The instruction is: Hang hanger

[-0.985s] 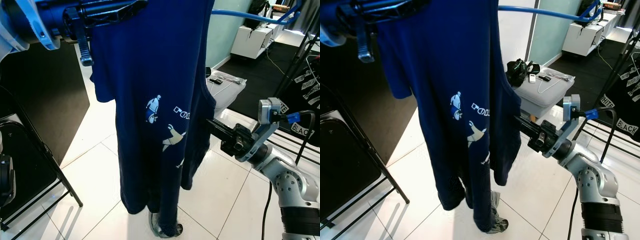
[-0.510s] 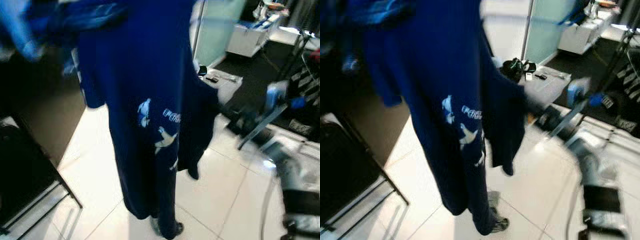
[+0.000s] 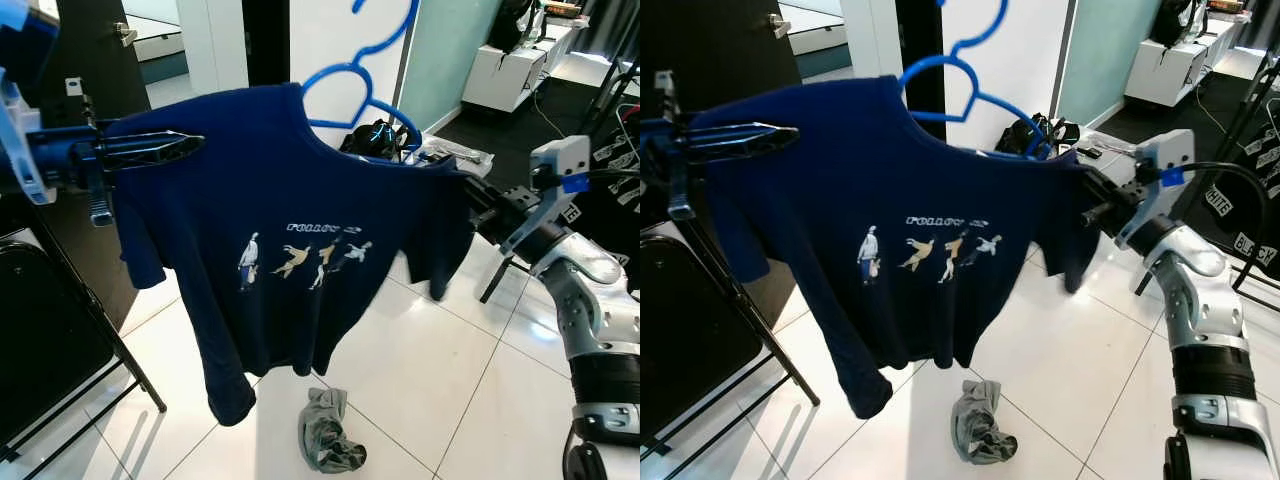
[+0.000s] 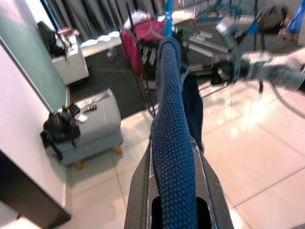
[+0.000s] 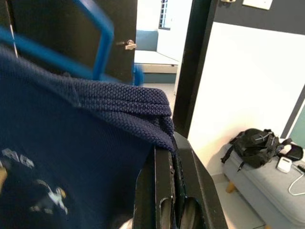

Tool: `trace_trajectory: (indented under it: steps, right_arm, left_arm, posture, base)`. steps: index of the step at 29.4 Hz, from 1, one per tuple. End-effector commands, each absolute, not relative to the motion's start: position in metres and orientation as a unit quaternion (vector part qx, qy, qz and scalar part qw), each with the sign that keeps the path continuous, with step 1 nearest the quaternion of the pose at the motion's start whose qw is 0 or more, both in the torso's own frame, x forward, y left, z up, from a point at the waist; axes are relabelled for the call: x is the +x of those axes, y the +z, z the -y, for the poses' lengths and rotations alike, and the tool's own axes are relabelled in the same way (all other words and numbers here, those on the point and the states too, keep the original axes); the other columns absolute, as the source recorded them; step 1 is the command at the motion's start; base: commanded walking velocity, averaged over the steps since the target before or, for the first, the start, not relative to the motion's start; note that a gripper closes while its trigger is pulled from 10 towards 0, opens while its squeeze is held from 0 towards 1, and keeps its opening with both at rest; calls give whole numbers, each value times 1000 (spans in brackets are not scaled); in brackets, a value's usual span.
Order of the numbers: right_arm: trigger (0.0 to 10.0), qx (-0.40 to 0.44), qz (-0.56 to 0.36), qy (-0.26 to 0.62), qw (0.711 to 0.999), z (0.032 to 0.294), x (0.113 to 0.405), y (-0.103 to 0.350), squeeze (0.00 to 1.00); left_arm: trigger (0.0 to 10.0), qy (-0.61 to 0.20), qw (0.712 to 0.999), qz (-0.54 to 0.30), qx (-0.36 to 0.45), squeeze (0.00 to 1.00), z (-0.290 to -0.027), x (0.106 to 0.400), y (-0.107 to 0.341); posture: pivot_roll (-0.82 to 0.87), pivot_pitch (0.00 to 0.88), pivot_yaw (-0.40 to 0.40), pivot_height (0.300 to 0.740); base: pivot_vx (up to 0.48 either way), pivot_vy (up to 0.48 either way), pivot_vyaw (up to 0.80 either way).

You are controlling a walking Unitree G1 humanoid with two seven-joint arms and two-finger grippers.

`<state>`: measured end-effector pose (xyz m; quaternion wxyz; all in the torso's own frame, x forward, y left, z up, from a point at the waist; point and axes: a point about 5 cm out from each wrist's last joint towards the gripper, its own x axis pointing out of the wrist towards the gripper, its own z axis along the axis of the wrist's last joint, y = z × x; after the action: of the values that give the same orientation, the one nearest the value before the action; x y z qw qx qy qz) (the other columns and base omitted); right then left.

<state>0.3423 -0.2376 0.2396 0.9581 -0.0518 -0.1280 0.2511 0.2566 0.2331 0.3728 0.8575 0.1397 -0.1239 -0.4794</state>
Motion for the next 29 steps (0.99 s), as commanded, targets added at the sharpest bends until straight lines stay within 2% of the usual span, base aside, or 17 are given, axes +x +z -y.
trace_trajectory:
  steps: [1, 10, 15, 18, 29]
  right_arm:
    - [0, -66, 124, 245, 959, 237, 345, 236, 0]
    - [0, -79, 118, 218, 965, 245, 348, 229, 0]
    - [0, -79, 123, 194, 970, 253, 350, 232, 0]
    - [0, -77, 128, 188, 971, 255, 351, 234, 0]
    - [0, -65, 151, 180, 970, 259, 352, 244, 0]
  left_arm:
    - [10000, -483, 854, 143, 132, 0, -235, 251, 378]
    - [10000, -483, 857, 142, 110, 0, -252, 242, 380]
    - [10000, -530, 833, 101, 119, 0, -252, 228, 369]
    - [10000, -534, 832, 84, 125, 0, -253, 226, 365]
    - [10000, -505, 846, 51, 163, 0, -262, 227, 362]
  posture:
    - [57, 0, -27, 740]
    - [59, 0, -28, 740]
    - [59, 0, -30, 740]
    - [59, 0, -30, 740]
    - [62, 0, -32, 740]
  base:
    - [0, 0, 0]
    - [0, 0, 0]
    - [0, 0, 0]
    - [0, 0, 0]
    - [0, 0, 0]
